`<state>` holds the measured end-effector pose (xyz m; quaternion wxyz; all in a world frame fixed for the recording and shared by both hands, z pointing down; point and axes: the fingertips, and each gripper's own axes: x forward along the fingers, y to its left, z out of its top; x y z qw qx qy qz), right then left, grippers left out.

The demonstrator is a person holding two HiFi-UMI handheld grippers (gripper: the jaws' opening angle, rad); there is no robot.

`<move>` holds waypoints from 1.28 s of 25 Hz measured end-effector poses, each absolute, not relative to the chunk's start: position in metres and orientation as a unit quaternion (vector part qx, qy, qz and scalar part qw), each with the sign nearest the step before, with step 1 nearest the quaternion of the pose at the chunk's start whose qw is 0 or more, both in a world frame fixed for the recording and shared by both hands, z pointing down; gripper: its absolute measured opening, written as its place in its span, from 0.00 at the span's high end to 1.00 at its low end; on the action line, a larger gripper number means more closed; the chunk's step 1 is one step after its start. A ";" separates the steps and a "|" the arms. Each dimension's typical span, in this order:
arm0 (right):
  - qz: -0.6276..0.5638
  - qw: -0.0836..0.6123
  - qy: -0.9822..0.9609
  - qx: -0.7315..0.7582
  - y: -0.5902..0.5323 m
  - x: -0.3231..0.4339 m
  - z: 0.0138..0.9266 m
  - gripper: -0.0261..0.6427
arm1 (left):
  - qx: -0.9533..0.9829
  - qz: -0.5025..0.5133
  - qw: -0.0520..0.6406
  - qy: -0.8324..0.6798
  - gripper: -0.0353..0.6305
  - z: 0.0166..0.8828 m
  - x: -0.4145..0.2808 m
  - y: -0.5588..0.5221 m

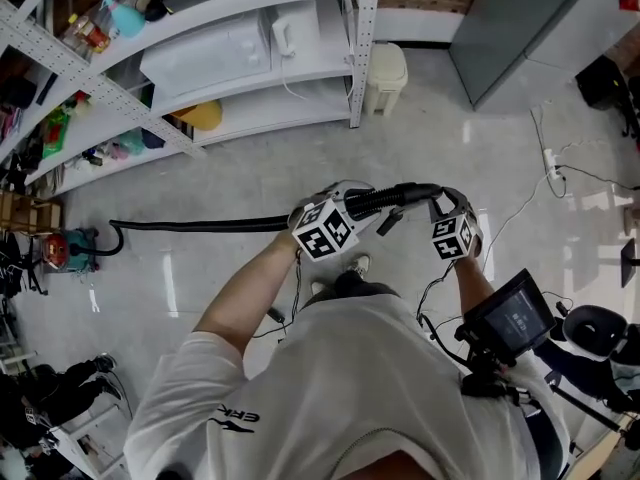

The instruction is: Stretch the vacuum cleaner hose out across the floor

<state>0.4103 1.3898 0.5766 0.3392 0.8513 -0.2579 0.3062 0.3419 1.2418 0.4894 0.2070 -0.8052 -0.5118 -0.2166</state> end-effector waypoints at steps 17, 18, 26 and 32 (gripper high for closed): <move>0.323 0.345 -0.308 0.826 1.485 0.377 0.615 0.75 | -0.795 -0.249 0.215 -0.510 0.68 0.516 0.303 1.349; 0.325 0.346 -0.310 0.824 1.494 0.378 0.617 0.75 | -0.794 -0.253 0.212 -0.510 0.68 0.519 0.303 1.358; 0.338 0.356 -0.313 0.813 1.539 0.373 0.640 0.75 | -0.790 -0.270 0.197 -0.514 0.68 0.545 0.292 1.403; 0.348 0.365 -0.308 0.807 1.564 0.367 0.653 0.75 | -0.787 -0.273 0.181 -0.522 0.68 0.561 0.283 1.427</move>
